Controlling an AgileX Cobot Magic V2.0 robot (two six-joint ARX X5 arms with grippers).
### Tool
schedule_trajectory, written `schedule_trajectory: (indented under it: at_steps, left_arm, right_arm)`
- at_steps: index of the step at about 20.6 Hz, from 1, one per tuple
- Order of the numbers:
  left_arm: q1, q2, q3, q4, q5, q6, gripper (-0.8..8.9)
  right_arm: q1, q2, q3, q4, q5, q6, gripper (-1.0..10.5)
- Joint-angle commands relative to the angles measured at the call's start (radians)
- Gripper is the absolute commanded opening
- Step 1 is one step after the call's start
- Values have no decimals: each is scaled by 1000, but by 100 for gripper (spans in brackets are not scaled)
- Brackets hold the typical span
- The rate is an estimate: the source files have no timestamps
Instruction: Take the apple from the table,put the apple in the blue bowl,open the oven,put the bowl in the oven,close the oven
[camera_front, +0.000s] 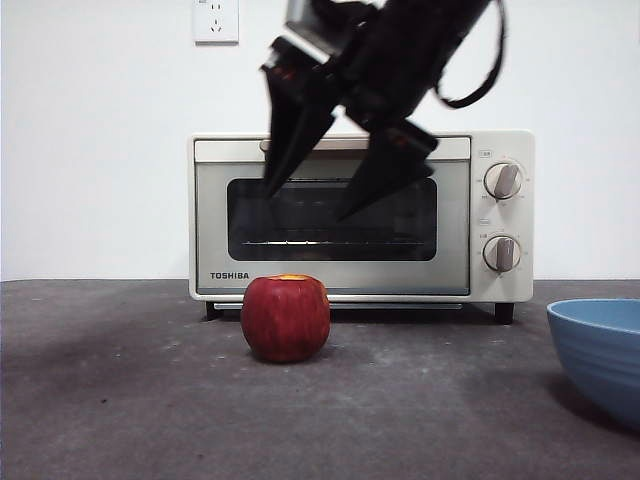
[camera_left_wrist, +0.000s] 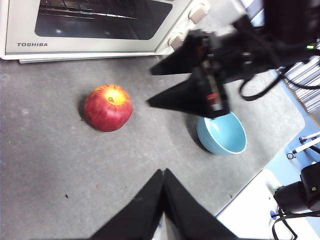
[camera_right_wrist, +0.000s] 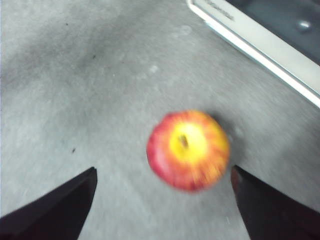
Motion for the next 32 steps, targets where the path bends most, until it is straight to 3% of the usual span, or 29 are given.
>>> schedule_trajectory:
  at_steps: [1,24,32]
  left_arm:
    - [-3,5,21,11,4,19,7]
    - [-3,5,21,8,4,24,7]
    - [-3,5,21,8,4,24,7]
  right_arm:
    - [18,73,46,20,10,-8,428]
    - [31,318,60,142,86,21,424]
    - [36,311,67,97,98,31,249]
